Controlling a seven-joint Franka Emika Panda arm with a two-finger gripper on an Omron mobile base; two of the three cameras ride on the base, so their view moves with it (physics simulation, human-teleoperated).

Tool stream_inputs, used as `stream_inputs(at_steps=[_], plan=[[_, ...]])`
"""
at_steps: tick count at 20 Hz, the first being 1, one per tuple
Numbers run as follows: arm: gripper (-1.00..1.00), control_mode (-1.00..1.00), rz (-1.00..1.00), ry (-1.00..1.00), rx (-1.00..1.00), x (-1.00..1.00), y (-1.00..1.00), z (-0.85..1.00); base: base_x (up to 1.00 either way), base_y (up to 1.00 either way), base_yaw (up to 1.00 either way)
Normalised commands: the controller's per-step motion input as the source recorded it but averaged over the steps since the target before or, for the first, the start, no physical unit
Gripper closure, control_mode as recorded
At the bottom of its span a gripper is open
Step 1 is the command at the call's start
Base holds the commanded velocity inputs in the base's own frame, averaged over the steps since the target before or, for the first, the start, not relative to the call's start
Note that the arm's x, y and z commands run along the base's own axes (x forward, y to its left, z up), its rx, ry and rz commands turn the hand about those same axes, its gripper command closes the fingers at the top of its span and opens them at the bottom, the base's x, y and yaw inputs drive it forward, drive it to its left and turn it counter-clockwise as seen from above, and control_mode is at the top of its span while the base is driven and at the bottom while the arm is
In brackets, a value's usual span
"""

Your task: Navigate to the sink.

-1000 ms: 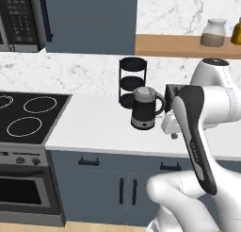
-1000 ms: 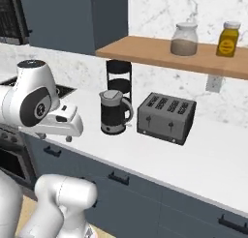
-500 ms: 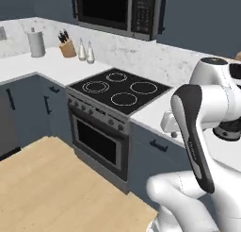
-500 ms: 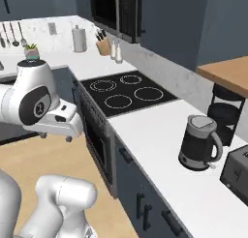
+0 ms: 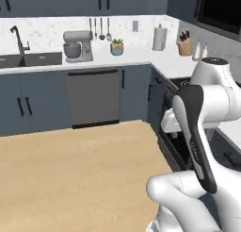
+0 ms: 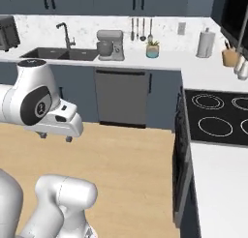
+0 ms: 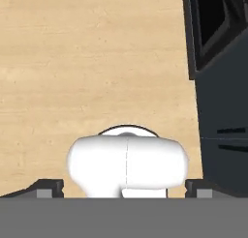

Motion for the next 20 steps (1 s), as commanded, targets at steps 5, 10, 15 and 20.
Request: stream_inputs(at_steps=[5, 10, 15, 20], plan=[[-1.0, 1.0, 0.0, 0.0, 0.0, 0.0, 0.0, 0.0, 0.03, 0.37, 0.71], [-1.0, 1.0, 0.0, 0.0, 0.0, 0.0, 0.0, 0.0, 0.49, 0.38, 0.29], [-1.0, 1.0, 0.0, 0.0, 0.0, 0.0, 0.0, 0.0, 0.98, 0.51, 0.0], [-1.0, 1.0, 0.0, 0.0, 0.0, 0.0, 0.0, 0.0, 1.0, 0.52, 0.0]])
